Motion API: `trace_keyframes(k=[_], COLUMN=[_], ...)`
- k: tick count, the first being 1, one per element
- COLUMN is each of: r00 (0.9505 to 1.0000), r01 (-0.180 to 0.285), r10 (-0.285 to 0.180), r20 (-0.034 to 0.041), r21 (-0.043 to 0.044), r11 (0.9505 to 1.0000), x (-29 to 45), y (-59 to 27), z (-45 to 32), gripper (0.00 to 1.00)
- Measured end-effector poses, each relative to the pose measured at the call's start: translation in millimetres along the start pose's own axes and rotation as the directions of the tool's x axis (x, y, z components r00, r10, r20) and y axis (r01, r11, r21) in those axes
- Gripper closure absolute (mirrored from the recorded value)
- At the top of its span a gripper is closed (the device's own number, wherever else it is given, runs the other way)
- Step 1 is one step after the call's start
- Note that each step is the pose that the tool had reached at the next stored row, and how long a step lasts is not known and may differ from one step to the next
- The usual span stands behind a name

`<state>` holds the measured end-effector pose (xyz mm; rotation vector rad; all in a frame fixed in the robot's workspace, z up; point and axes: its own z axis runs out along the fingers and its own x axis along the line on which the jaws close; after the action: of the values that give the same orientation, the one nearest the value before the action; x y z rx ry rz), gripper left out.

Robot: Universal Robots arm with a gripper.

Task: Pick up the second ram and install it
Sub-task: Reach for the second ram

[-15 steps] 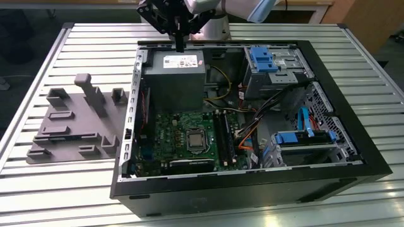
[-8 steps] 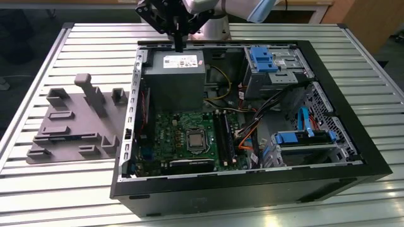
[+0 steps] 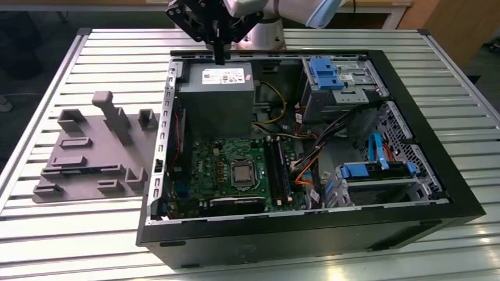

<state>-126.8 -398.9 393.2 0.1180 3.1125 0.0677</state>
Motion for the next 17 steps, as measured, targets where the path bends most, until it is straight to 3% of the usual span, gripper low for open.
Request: trace_keyframes(k=[17], r00=[1.0000], r01=[0.000], r10=[0.000], r20=[0.0000], r21=[0.0000], r11=[1.0000], x=[5.3], y=[-0.4], z=[0.0], gripper=[0.89])
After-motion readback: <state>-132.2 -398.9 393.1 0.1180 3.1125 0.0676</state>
